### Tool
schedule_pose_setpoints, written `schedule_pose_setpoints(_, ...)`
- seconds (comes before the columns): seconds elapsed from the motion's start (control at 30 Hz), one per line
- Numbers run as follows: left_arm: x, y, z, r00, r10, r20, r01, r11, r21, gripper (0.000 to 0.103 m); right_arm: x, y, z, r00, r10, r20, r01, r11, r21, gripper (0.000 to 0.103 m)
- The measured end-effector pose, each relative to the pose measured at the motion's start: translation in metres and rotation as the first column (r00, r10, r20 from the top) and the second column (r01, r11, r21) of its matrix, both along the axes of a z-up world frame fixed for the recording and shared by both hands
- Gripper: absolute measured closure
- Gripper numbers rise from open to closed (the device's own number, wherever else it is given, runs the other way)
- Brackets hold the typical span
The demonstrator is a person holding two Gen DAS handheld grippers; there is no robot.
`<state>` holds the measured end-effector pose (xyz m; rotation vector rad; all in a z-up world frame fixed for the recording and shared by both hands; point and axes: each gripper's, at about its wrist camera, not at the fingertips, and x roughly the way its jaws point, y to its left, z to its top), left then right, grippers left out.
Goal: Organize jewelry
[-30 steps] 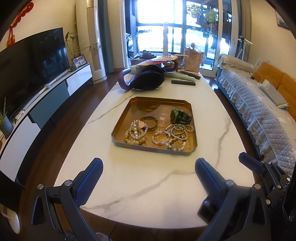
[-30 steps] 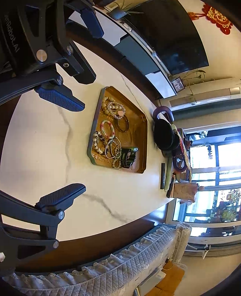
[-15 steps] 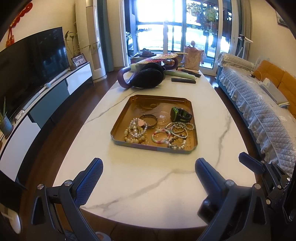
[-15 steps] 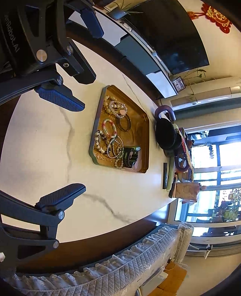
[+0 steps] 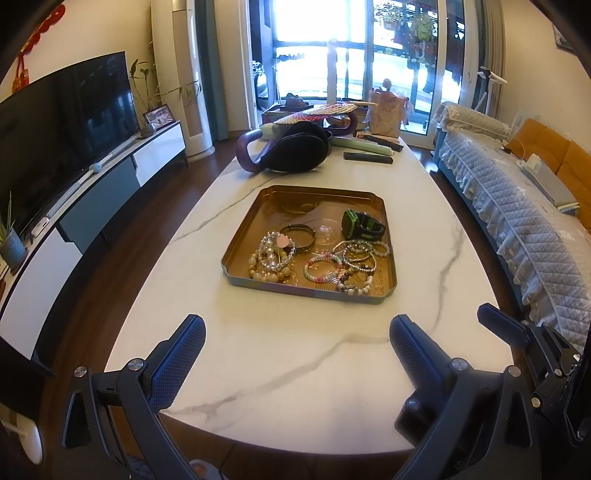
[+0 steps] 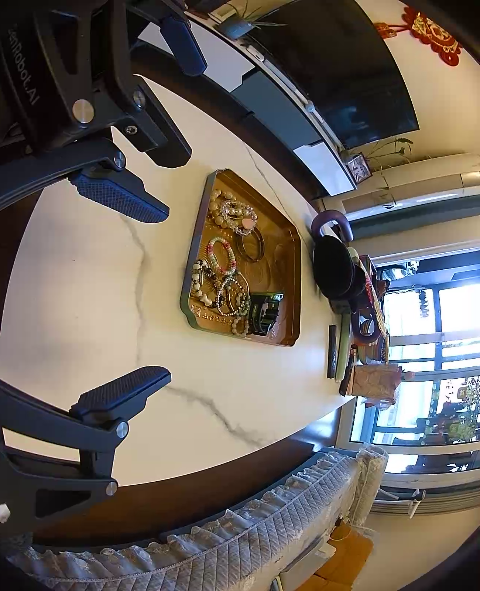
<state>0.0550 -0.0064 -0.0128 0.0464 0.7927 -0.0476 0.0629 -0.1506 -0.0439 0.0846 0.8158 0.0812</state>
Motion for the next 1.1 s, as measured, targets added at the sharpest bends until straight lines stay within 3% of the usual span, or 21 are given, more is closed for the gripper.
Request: schedule_pose_setpoints(1.1,-0.0005,-0.0006,0.0007,1.000,0.000,-0.005,0.000,1.000,-0.001,0.003,-0.0016,-0.0012,-0.0058,1.000,0.001,-0.008,-0.001,1.000,-0.001,0.025)
